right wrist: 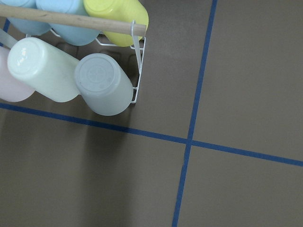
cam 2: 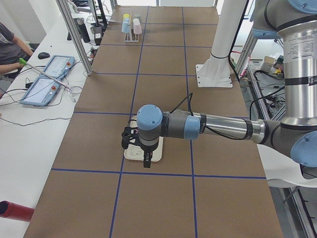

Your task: Transfer IKEA cup to right arm and place on rack

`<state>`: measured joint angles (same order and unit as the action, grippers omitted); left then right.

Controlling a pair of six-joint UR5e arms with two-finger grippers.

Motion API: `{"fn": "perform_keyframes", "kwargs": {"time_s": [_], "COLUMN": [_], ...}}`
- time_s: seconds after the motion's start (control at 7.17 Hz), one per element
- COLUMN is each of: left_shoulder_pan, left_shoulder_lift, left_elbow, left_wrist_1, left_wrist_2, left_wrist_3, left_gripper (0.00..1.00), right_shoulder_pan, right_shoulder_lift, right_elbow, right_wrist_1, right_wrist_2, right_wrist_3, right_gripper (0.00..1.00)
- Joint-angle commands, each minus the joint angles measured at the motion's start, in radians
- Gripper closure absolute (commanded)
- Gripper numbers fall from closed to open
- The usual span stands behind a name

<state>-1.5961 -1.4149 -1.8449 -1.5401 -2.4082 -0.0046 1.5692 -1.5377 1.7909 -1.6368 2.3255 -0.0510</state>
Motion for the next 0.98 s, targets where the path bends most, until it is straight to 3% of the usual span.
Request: {"fn": "perform_keyframes", "kwargs": {"time_s": [0.0,0.84], "left_shoulder_pan": [-0.001,0.001], "left_shoulder_lift": [-0.001,-0.004], "left_elbow": [0.001,-0.002], "left_wrist_1": [0.000,0.003], "left_wrist_2": [0.001,0.003], "left_wrist_3": [0.000,-0.002], "left_gripper": [0.00,0.00], "right_shoulder_pan": [0.000,0.000], "right_shoulder_lift": [-0.002,-0.018], "right_elbow": [-0.001,-0.058], "right_wrist_1": [0.000,-0.002], "right_wrist_2": [0.000,0.014], "right_wrist_3": [0.000,0.000], "right_gripper": [0.01,0.00]}}
